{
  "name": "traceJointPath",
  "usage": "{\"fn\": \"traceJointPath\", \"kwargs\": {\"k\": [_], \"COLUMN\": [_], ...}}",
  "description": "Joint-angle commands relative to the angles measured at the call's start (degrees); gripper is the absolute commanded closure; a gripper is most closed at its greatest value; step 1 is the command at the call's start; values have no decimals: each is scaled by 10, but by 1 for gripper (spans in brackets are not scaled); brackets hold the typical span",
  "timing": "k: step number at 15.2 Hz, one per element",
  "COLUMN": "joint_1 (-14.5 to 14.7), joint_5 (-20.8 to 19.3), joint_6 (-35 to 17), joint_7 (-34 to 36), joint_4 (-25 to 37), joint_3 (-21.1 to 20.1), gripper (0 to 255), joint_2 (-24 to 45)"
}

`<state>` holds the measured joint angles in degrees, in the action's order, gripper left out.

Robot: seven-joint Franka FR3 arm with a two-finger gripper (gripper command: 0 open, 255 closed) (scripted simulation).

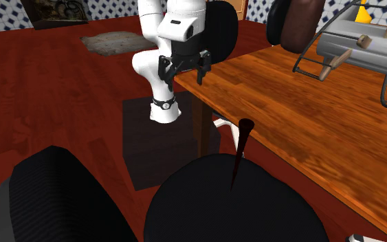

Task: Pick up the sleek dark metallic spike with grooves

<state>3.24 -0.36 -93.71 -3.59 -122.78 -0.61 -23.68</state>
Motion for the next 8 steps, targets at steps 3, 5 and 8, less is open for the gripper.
{"fn": "traceJointPath", "kwargs": {"k": [3,5,8], "joint_1": [6,9,14], "joint_5": [7,9,10], "joint_6": [7,13,28], "joint_7": [19,28,42], "joint_4": [98,148,232], "joint_3": [-12,-17,-25], "gripper": [0,0,0], "joint_2": [90,135,203]}}
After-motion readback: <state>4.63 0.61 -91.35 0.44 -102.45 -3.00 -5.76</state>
